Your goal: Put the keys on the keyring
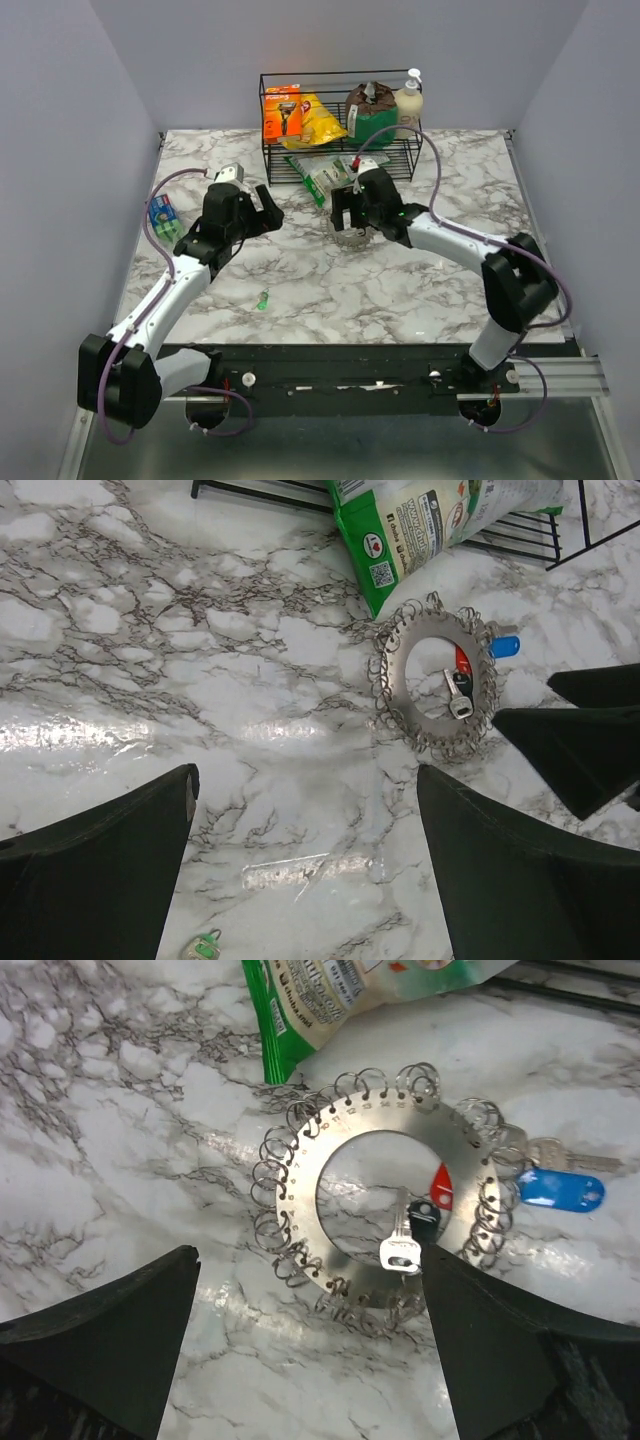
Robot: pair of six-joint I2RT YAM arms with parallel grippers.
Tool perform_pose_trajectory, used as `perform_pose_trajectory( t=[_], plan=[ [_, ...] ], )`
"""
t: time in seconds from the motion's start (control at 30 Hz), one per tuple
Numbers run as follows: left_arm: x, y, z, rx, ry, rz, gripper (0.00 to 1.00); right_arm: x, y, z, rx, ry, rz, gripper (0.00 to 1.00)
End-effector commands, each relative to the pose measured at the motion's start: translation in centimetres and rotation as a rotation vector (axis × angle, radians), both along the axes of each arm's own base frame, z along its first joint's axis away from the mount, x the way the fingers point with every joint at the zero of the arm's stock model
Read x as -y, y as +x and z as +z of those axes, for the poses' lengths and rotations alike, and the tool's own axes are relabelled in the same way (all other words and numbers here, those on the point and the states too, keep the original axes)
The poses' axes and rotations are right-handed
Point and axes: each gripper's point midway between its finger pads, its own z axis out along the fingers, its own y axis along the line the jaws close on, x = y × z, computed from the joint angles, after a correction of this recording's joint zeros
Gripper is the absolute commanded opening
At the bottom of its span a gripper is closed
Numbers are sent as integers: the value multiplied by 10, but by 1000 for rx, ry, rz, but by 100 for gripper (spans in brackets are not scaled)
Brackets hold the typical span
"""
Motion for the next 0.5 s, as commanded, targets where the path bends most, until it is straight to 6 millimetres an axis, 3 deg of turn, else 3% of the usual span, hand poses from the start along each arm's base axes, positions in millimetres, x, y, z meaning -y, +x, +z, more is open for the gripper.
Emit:
perform_pose_trajectory(
  t=[0.0,0.03,0.07,0.1,0.23,0.47],
  plan=[
    [16,8,8,-12,-29,-77,99,-14,11,-25,-49,-111,8,100],
    [18,9,11,-12,-37,-90,99,-23,12,-26,-55,-101,31,100],
    [21,10,8,-21,-41,-99,99,-27,13,-41,-84,-116,43,100],
    [23,10,9,-21,-47,-108,99,-33,17,-37,-81,-105,47,100],
    [27,12,6,-33,-58,-121,99,-42,17,-63,-146,-112,64,100],
    [31,9,8,-37,-69,-146,99,-58,2,-92,-260,-80,141,98]
  ],
)
